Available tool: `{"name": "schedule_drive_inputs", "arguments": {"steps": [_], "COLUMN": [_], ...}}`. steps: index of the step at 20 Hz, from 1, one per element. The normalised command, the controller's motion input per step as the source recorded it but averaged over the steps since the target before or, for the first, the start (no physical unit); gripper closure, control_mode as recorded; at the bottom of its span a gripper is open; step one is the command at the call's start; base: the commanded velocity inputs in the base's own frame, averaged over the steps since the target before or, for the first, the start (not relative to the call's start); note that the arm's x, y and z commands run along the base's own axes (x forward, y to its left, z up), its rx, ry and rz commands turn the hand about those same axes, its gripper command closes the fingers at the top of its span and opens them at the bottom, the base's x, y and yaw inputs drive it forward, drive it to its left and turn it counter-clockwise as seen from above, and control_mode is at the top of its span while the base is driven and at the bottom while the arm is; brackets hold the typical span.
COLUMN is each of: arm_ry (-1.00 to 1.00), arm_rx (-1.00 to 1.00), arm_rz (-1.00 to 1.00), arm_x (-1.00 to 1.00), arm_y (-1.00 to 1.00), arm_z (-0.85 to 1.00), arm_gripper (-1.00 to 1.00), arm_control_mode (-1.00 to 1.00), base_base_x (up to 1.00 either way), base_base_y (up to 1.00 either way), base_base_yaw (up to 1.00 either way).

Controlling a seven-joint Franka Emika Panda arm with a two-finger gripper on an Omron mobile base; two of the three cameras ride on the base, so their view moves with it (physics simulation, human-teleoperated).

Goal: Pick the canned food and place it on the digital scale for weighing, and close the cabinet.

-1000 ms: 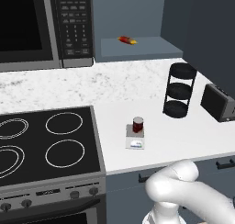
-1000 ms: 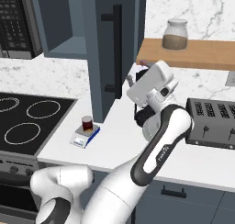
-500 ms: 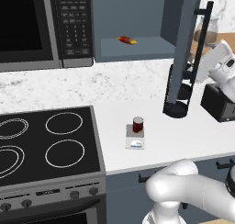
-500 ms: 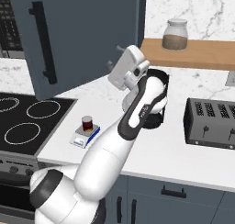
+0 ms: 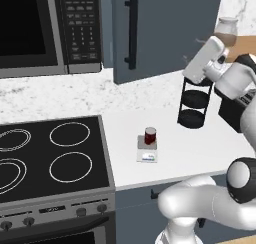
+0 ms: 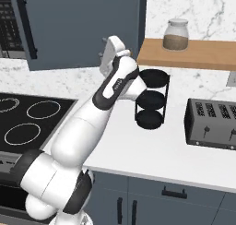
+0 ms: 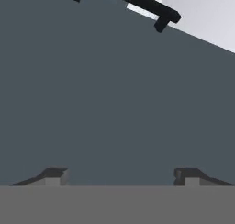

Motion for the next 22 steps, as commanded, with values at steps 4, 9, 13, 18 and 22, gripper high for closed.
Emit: {"name": "schedule_drive_inputs", "arguments": {"steps": [4, 9, 13, 18, 22], "arm_ry": [0.17, 0.12, 0.04, -0.07, -0.05], "arm_rx": [-0.12, -0.06, 0.0, 0.0, 0.0], "arm_rz": [-0.31, -0.21, -0.11, -0.05, -0.03], "arm_x": [1.0, 0.98, 0.99, 0.69, 0.67], "arm_y": [0.65, 0.24, 0.01, 0.0, 0.0], "arm_z": [0.0, 0.0, -0.03, -0.18, -0.16], "arm_gripper": [-1.0, -1.0, -1.0, -1.0, -1.0], "arm_control_mode": [-1.0, -1.0, -1.0, -1.0, -1.0], "base_base_x": [0.0, 0.0, 0.0, 0.0, 0.0], "base_base_y": [0.0, 0.0, 0.0, 0.0, 0.0], "base_base_yaw": [0.0, 0.0, 0.0, 0.0, 0.0]}}
